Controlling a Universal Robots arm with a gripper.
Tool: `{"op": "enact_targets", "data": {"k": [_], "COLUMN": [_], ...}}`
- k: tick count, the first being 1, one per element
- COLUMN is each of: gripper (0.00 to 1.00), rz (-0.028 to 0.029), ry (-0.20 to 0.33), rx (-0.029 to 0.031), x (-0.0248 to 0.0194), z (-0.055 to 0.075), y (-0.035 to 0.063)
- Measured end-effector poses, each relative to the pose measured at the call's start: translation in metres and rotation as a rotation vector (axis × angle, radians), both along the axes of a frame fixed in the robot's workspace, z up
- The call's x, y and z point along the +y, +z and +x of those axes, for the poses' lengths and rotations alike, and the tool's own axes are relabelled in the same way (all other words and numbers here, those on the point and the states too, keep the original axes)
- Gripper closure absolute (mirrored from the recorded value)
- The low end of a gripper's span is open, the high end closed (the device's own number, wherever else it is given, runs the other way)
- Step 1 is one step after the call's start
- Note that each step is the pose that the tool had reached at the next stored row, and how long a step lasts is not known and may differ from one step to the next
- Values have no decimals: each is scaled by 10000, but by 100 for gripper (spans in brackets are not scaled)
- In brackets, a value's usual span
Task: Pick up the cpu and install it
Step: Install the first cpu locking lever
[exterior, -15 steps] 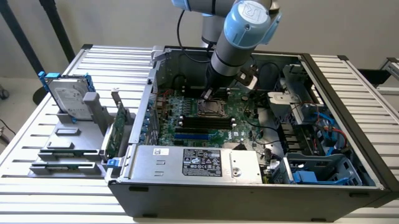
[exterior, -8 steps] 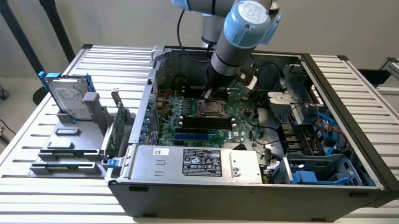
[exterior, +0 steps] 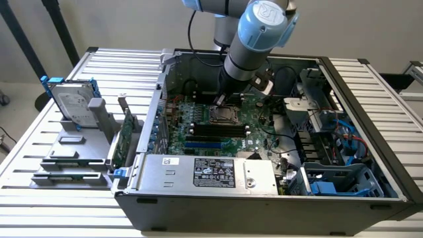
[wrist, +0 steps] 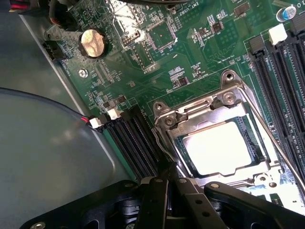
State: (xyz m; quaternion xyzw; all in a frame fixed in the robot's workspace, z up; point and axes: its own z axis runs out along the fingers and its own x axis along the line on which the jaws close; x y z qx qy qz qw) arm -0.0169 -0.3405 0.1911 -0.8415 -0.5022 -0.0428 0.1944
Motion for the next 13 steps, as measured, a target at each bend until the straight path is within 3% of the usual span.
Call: {"op": "enact_targets", "data": {"k": [13], "gripper": [89], "rz": [-2], "ry": [0], "rx": [1], "x": [-1], "z": [30], "y": [-5]}}
